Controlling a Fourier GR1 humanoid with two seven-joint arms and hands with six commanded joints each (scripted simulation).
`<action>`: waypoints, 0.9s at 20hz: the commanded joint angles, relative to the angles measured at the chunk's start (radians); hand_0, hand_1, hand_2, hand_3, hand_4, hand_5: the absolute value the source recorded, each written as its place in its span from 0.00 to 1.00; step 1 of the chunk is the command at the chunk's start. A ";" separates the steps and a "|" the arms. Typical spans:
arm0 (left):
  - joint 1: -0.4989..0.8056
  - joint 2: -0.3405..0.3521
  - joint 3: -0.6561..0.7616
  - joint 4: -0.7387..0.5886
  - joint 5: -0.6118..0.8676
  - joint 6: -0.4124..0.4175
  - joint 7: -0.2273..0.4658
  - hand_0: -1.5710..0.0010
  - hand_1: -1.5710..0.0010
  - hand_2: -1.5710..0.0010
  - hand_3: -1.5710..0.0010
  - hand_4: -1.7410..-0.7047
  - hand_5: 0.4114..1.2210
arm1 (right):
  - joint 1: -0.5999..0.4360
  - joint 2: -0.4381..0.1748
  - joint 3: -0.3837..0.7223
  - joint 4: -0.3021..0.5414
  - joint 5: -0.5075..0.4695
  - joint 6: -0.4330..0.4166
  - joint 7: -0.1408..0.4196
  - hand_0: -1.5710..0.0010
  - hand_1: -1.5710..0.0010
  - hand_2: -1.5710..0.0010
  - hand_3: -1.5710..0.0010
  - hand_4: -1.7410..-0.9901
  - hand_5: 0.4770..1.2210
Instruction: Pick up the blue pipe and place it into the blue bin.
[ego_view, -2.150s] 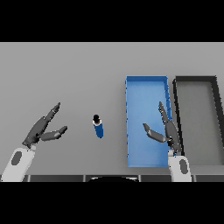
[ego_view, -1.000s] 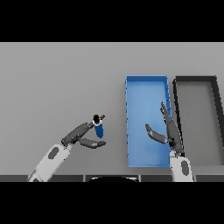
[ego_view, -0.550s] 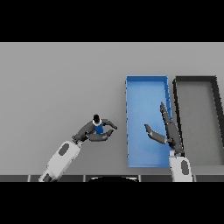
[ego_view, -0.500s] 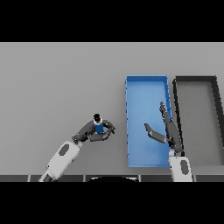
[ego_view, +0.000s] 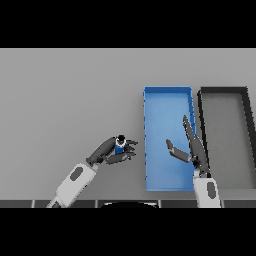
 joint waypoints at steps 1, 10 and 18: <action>-0.008 0.001 0.002 -0.023 0.003 0.006 0.005 0.05 0.04 0.04 0.10 0.03 0.97 | 0.016 0.007 0.010 -0.001 0.009 0.000 -0.016 1.00 1.00 1.00 1.00 0.66 0.20; -0.071 0.011 -0.026 -0.194 0.052 -0.027 0.138 0.01 0.01 0.01 0.08 0.01 1.00 | 0.020 -0.003 0.006 -0.003 0.024 -0.007 -0.041 1.00 1.00 1.00 1.00 0.71 0.22; -0.074 0.018 -0.033 -0.203 0.052 -0.039 0.178 0.00 0.00 0.00 0.08 0.01 1.00 | 0.091 0.025 0.014 -0.053 0.039 -0.043 -0.042 1.00 1.00 1.00 1.00 0.74 0.20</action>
